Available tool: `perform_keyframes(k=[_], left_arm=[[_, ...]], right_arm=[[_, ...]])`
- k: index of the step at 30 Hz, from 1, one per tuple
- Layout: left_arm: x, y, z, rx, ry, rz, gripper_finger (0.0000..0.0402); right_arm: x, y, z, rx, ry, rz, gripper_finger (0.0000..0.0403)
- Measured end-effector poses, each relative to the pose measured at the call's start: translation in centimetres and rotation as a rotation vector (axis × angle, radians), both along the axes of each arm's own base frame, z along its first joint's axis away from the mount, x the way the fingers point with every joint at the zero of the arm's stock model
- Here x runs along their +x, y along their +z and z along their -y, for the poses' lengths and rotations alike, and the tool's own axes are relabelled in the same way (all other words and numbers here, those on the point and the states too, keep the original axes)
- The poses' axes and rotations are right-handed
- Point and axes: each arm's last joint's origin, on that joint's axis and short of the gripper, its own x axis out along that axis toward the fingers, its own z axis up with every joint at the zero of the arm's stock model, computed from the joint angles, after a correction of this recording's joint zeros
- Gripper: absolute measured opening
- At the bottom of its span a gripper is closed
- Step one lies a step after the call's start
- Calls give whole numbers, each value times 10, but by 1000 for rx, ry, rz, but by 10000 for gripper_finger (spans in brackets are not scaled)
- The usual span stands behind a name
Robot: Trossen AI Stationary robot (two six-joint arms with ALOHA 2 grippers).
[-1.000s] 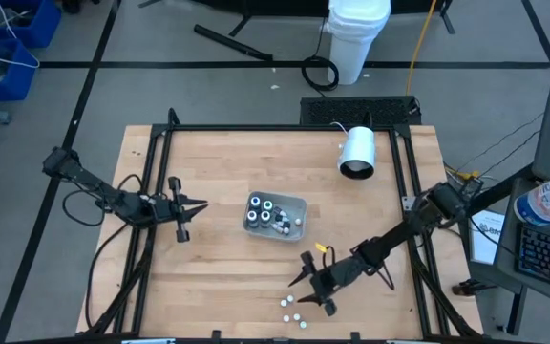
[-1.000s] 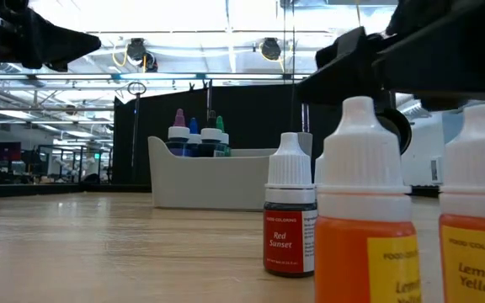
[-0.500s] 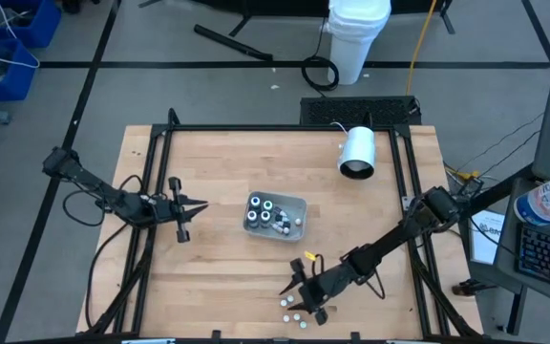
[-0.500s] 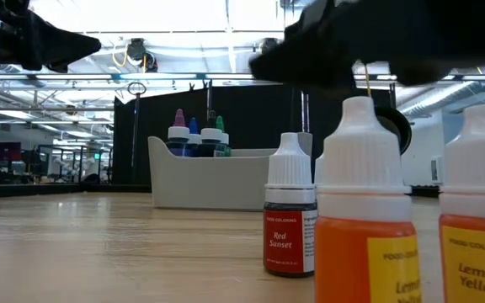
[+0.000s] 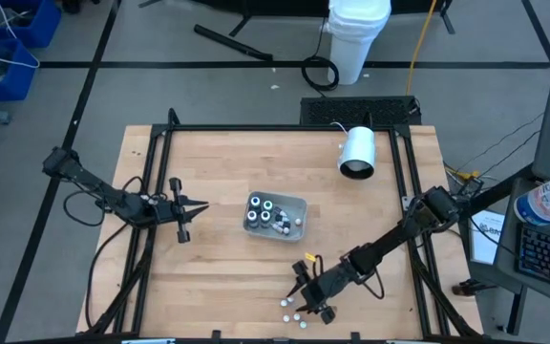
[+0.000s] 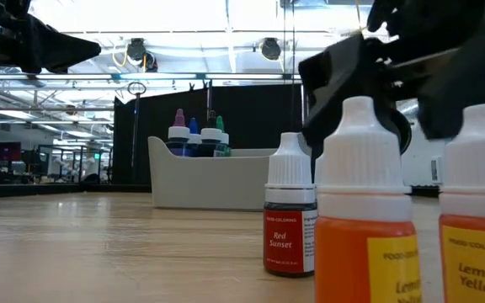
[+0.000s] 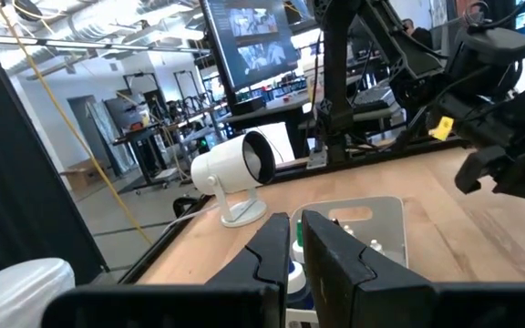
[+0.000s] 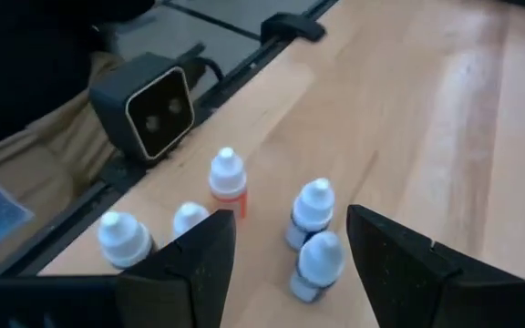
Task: Pick & Place food coloring
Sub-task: Put the purple food coloring bottle into the gray bin
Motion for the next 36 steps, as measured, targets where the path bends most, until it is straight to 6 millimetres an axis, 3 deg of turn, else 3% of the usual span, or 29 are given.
perform_keyframes(k=[9, 16, 36], left_arm=[[0, 0, 0, 1, 0, 0, 42], [0, 0, 0, 1, 0, 0, 42], [0, -1, 0, 6, 1, -9, 42]], right_arm=[[3, -2, 7, -24, -91, -11, 179], [2, -2, 6, -12, -65, -23, 163], [9, -13, 12, 29, -62, -39, 159]])
